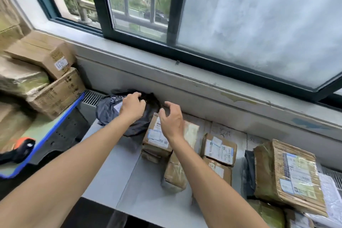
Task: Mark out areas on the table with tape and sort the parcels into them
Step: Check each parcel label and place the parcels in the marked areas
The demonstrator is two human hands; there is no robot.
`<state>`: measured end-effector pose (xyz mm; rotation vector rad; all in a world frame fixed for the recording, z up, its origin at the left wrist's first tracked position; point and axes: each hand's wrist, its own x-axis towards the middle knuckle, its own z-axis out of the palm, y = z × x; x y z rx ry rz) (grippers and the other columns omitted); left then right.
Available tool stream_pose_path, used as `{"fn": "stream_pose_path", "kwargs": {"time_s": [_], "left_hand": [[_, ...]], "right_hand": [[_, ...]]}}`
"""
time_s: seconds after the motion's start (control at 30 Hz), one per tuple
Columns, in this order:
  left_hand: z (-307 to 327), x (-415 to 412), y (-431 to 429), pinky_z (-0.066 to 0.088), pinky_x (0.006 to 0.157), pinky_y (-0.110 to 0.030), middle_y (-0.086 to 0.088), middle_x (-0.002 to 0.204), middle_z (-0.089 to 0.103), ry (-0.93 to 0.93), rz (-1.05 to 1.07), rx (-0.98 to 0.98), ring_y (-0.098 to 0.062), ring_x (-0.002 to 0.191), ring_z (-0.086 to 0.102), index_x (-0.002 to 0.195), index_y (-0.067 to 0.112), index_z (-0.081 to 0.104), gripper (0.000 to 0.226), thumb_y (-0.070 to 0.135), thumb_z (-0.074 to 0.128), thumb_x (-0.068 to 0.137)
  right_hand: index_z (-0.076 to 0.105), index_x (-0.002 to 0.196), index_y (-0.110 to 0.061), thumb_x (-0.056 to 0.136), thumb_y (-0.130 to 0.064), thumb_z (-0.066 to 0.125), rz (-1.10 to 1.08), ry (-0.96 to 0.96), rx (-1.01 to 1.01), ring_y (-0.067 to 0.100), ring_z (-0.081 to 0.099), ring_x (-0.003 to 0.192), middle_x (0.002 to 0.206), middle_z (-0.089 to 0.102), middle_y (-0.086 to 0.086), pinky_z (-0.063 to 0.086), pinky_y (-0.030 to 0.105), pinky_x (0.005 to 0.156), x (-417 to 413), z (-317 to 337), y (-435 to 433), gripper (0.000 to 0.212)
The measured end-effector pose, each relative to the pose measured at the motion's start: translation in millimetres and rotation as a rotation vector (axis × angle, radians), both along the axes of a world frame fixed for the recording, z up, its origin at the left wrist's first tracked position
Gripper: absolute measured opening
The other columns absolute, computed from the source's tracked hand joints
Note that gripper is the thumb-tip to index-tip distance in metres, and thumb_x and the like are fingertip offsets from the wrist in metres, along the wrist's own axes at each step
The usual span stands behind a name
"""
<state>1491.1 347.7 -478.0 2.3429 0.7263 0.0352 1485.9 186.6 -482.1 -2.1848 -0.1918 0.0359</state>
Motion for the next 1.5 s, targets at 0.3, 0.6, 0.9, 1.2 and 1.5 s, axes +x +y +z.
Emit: {"fn": "stream_pose_path", "kwargs": {"time_s": [0.3, 0.6, 0.9, 1.2, 1.5], "left_hand": [[-50.2, -46.0, 100.1, 0.044, 0.098, -0.043, -0.020, 0.128, 0.057, 0.203, 0.133, -0.016, -0.040, 0.122, 0.049, 0.125, 0.009, 0.058, 0.038, 0.021, 0.054, 0.089], [-76.3, -60.1, 132.7, 0.041, 0.098, -0.040, -0.016, 0.133, 0.050, 0.276, 0.131, -0.074, -0.036, 0.125, 0.045, 0.131, 0.012, 0.053, 0.041, 0.025, 0.052, 0.092], [-92.6, -53.5, 117.6, 0.047, 0.089, -0.040, -0.015, 0.127, 0.057, 0.196, 0.647, -0.899, -0.032, 0.110, 0.057, 0.135, 0.001, 0.045, 0.057, 0.018, 0.070, 0.086], [-103.6, -40.9, 109.9, 0.057, 0.081, -0.046, -0.016, 0.115, 0.067, -0.034, 0.867, -1.244, -0.030, 0.096, 0.068, 0.128, 0.004, 0.052, 0.051, 0.012, 0.074, 0.082], [-78.2, -54.2, 143.3, 0.055, 0.066, -0.031, -0.009, 0.099, 0.069, -0.220, 0.892, -1.243, -0.021, 0.072, 0.065, 0.109, 0.009, 0.060, 0.028, 0.013, 0.063, 0.081]], "right_hand": [[0.052, 0.137, -0.009, 0.095, -0.019, 0.053, 0.376, 0.051, -0.339, 0.026, 0.045, 0.129, 0.139, 0.050, 0.009, 0.036, 0.035, 0.106, -12.0, -30.7, 109.9, 0.043], [0.042, 0.143, -0.012, 0.094, -0.019, 0.051, 0.406, 0.165, -0.515, 0.030, 0.043, 0.130, 0.143, 0.042, 0.011, 0.041, 0.042, 0.102, -3.9, -60.0, 148.1, 0.050], [0.050, 0.129, -0.009, 0.090, -0.026, 0.054, 0.203, 0.230, -1.014, 0.038, 0.045, 0.127, 0.137, 0.050, 0.019, 0.032, 0.046, 0.107, 79.9, -69.6, 125.4, 0.043], [0.049, 0.076, -0.010, 0.083, -0.027, 0.066, 0.144, 0.520, -0.787, 0.031, 0.057, 0.091, 0.089, 0.059, 0.007, 0.046, 0.045, 0.100, 100.9, -66.8, 113.6, 0.025], [0.049, 0.085, -0.016, 0.078, -0.035, 0.068, 0.045, 0.506, -0.237, 0.022, 0.050, 0.075, 0.079, 0.052, 0.007, 0.040, 0.033, 0.066, 89.8, -38.7, 124.0, 0.027]]}}
